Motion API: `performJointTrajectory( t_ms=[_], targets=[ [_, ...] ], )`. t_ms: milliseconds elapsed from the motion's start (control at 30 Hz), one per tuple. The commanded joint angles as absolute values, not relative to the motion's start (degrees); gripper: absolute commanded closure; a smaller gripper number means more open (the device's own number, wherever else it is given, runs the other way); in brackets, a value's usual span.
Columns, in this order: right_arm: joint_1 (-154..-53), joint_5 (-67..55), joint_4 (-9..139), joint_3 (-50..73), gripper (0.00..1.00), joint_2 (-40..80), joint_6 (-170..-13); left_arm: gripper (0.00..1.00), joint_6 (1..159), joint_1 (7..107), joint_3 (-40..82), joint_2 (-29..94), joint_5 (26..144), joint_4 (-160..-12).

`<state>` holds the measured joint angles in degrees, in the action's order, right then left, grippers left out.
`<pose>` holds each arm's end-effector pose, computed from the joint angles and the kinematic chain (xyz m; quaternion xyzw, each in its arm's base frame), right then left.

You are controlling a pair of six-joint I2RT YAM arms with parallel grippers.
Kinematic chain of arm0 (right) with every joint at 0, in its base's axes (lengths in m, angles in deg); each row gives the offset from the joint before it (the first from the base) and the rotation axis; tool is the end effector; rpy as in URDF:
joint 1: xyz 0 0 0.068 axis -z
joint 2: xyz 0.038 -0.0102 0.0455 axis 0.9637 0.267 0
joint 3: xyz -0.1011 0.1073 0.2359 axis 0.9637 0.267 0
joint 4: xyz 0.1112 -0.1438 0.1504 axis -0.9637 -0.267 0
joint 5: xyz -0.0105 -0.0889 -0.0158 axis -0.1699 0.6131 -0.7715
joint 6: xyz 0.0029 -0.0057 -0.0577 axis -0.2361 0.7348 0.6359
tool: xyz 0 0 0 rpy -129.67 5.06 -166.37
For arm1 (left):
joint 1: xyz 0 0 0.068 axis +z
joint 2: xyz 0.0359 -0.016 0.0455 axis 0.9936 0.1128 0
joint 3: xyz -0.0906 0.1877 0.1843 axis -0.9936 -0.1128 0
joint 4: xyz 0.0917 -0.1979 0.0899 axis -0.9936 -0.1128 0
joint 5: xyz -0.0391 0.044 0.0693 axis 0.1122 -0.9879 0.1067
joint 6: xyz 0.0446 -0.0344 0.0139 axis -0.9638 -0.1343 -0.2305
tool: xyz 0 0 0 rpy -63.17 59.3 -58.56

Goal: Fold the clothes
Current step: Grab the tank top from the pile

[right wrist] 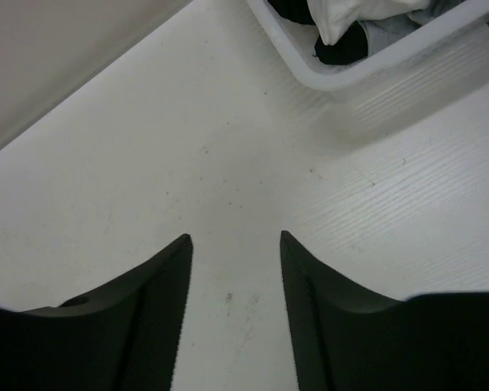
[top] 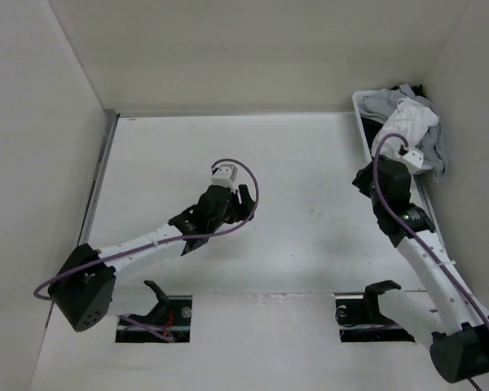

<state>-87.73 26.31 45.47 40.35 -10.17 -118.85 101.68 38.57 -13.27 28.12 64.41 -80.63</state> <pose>0.1724 0.0228 0.3222 0.2609 0.7865 0.0488 0.5577 0.1839 -0.1713 0.2493 0.0295 0.8442 -0.2632 0.4661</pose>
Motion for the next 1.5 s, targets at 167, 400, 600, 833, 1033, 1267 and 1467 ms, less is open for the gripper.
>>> performJointTrajectory(
  t_ms=[167,400,600,833,1033,1267,1467],
  targets=[
    [-81.25,23.07,57.89,38.84,0.94,-2.72,-117.00,0.41,103.01,40.41,-17.78,27.44,67.28,-71.99],
    [-73.08,20.96,62.81,29.10,1.00,12.74,-114.98,0.81,100.99,38.13,-18.92,29.30,68.77,-66.99],
    [-67.62,18.06,62.64,12.41,0.88,31.63,-112.52,0.86,100.63,38.83,-21.21,28.68,67.81,-63.11],
    [-65.07,17.00,58.78,-5.53,0.57,48.78,-110.41,0.57,102.04,40.85,-23.49,30.79,68.16,-57.49],
    [-65.33,17.44,57.54,-11.96,0.50,55.21,-107.68,0.54,102.57,41.55,-23.76,33.07,68.25,-54.76],
    [-65.33,19.99,56.23,-13.19,0.75,58.03,-107.68,0.54,102.74,41.64,-23.50,33.87,68.34,-54.50],
    [-65.33,23.32,58.32,-9.78,0.97,53.65,-107.77,0.54,102.83,41.73,-23.94,33.25,68.25,-53.88]
  ],
)
